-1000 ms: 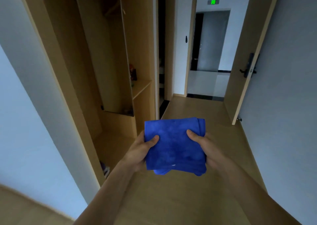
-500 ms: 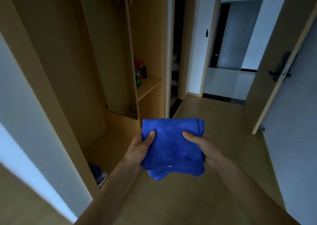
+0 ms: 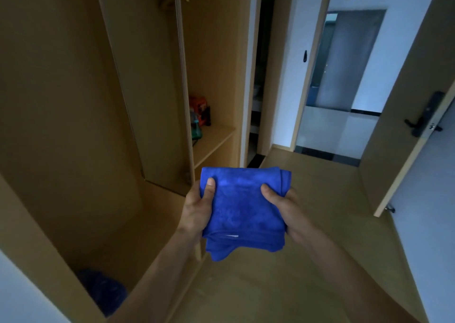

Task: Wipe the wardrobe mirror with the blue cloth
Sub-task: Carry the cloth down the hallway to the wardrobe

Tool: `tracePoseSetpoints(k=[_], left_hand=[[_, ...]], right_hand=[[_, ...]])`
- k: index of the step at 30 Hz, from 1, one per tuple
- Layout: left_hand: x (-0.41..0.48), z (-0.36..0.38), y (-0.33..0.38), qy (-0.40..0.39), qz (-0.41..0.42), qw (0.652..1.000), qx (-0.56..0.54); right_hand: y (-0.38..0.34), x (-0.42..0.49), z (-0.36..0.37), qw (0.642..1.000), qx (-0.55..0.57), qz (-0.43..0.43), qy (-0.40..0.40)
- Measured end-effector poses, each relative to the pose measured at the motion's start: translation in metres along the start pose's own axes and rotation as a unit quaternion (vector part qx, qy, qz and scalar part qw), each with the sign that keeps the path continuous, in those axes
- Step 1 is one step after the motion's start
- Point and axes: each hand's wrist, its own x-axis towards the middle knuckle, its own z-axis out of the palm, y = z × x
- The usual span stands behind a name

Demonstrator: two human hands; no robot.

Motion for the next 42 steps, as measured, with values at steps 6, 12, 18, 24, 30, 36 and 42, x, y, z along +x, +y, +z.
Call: tracePoseSetpoints(k=[6, 12, 18, 24, 30, 36, 42], left_hand=[[0.056, 0.004, 0.001, 0.026, 0.005, 0.999, 0.039], [0.108, 0.018, -0.005, 0.095, 0.002, 0.993, 0.066], [0.148, 0.049, 0.001, 0.168, -0.016, 0.985, 0.029], [0.174, 0.065, 0.005, 0.212, -0.007, 0.977, 0.023], [0.212, 0.061, 0.008, 0.229, -0.001, 0.971, 0.065], [0.252, 0.031, 0.008, 0.23, -0.003, 0.971, 0.06], [0.285, 0.014, 0.021, 0.184, -0.01, 0.983, -0.008]], right_hand=[[0.002, 0.073, -0.001, 0.997, 0.04, 0.047, -0.046], [-0.005, 0.147, -0.009, 0.993, 0.024, 0.068, -0.094], [-0.023, 0.224, -0.02, 0.977, 0.053, 0.067, -0.195], [-0.024, 0.275, -0.02, 0.949, 0.088, 0.09, -0.288], [-0.02, 0.311, 0.0, 0.922, 0.106, 0.137, -0.347], [-0.024, 0.344, 0.03, 0.919, 0.1, 0.092, -0.371], [-0.037, 0.375, 0.066, 0.921, 0.069, 0.068, -0.377]])
